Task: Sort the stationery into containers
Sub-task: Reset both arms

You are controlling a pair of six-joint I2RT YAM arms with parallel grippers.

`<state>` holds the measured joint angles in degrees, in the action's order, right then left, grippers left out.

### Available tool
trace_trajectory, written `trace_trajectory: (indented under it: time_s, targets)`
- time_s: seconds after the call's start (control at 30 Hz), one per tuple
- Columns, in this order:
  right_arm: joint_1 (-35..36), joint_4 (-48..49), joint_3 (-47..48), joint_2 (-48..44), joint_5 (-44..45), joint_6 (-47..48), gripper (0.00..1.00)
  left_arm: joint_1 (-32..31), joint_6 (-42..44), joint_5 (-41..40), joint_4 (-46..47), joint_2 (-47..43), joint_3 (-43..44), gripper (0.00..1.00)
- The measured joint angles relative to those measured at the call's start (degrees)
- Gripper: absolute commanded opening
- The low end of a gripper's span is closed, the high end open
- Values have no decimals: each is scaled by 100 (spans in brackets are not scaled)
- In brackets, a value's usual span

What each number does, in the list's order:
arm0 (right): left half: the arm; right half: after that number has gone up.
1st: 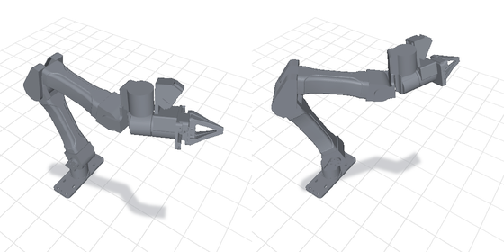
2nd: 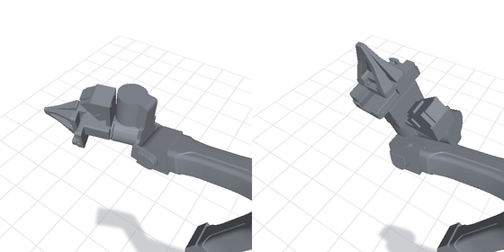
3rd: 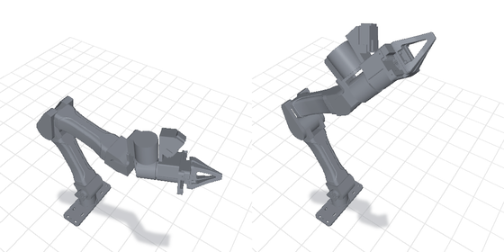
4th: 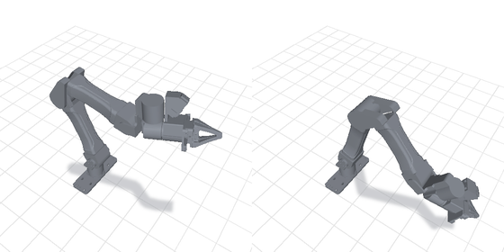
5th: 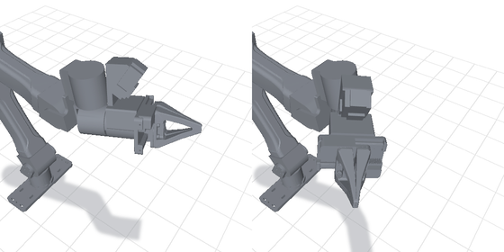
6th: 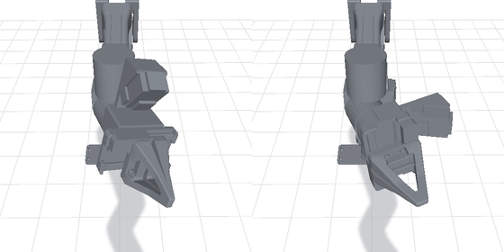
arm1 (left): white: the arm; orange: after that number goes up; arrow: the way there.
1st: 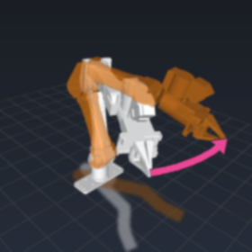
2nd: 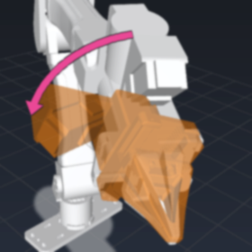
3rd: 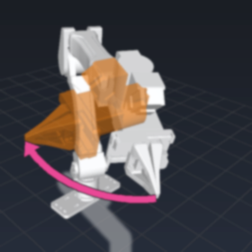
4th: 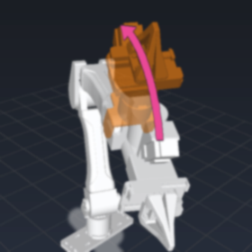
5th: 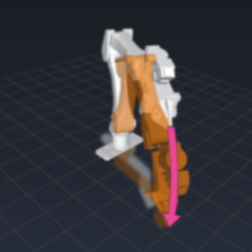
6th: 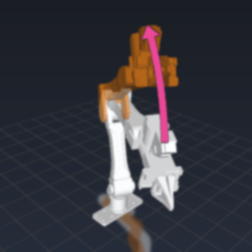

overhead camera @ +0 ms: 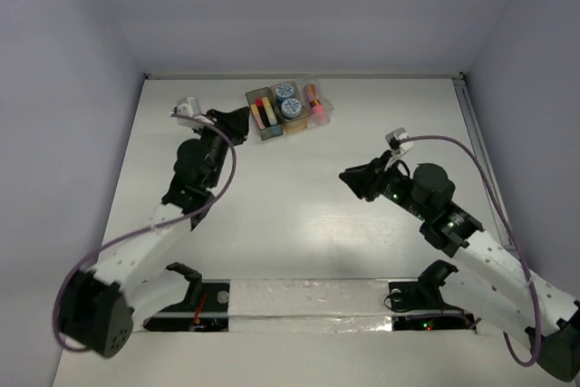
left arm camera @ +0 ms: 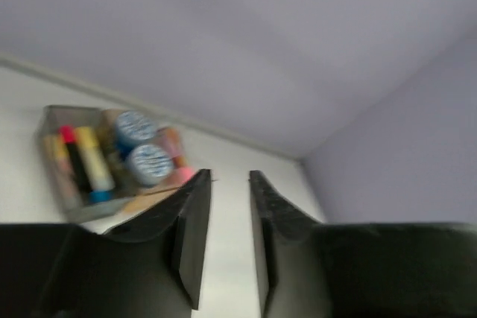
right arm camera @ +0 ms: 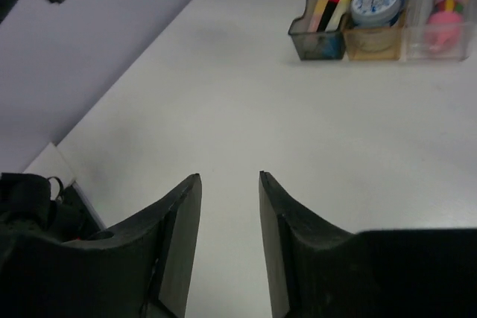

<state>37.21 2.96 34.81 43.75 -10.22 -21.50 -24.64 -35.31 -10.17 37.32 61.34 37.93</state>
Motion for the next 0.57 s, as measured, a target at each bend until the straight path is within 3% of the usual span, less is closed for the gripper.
trace_trajectory:
  time_s: [0.03, 0.07, 0.1, 0.13, 0.17, 0.27, 0.43, 0.57]
  targets:
    - [0, -48, 9, -192, 129, -20, 53, -162, 48, -37, -63, -490, -55, 36]
    - [0, -133, 33, -376, 262, -50, 70, -254, 85, -31, -120, -890, -127, 44]
    - [0, -199, 63, -551, 444, -111, 77, -293, 87, -17, -177, -1285, -223, 59]
    - [0, -297, 109, -710, 616, -122, 83, -306, 85, -15, -310, -1635, -315, 65]
    - [0, -413, 164, -892, 846, -164, 99, -306, 70, -15, -472, -1945, -382, 71]
    - [0, -793, 348, -1397, 1547, -234, 100, -306, 7, 28, -1169, -2850, -470, 84]
    - [0, -973, 424, -2026, 2411, -251, 100, -310, -7, 92, -2249, -3993, -455, 88]
    - [0, -1038, 424, -2028, 2702, -251, 100, -310, 70, 118, -2758, -4354, -304, 92]
